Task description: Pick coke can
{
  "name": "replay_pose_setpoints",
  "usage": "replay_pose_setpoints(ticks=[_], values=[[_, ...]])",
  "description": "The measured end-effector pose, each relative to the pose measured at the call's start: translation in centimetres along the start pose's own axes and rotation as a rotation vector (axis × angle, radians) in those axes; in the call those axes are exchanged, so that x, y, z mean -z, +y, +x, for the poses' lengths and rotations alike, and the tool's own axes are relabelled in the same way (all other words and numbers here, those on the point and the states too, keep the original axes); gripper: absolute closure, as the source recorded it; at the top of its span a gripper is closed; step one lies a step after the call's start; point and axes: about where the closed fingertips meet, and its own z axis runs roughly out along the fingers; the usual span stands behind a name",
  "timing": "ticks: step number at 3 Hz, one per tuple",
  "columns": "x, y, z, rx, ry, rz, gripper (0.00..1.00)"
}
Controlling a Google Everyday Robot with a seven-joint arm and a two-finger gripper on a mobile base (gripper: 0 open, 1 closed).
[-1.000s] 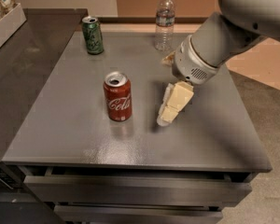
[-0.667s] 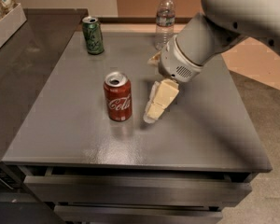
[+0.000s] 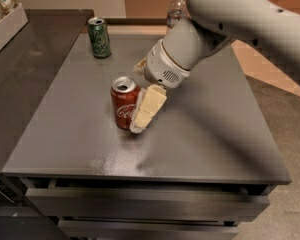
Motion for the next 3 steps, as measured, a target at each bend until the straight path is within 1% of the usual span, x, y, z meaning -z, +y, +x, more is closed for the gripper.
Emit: replay_pose_setpoints(ticks=[1,2,3], values=[[-1.1,0.2,-1.4,0.023,-0.033,-0.036,0.18],[-1.6,0.5,-2.1,0.040,-0.054,-0.064,0.42],[-0.8,0.7,-3.5,0.071,-0.079,-0.076,0.73]])
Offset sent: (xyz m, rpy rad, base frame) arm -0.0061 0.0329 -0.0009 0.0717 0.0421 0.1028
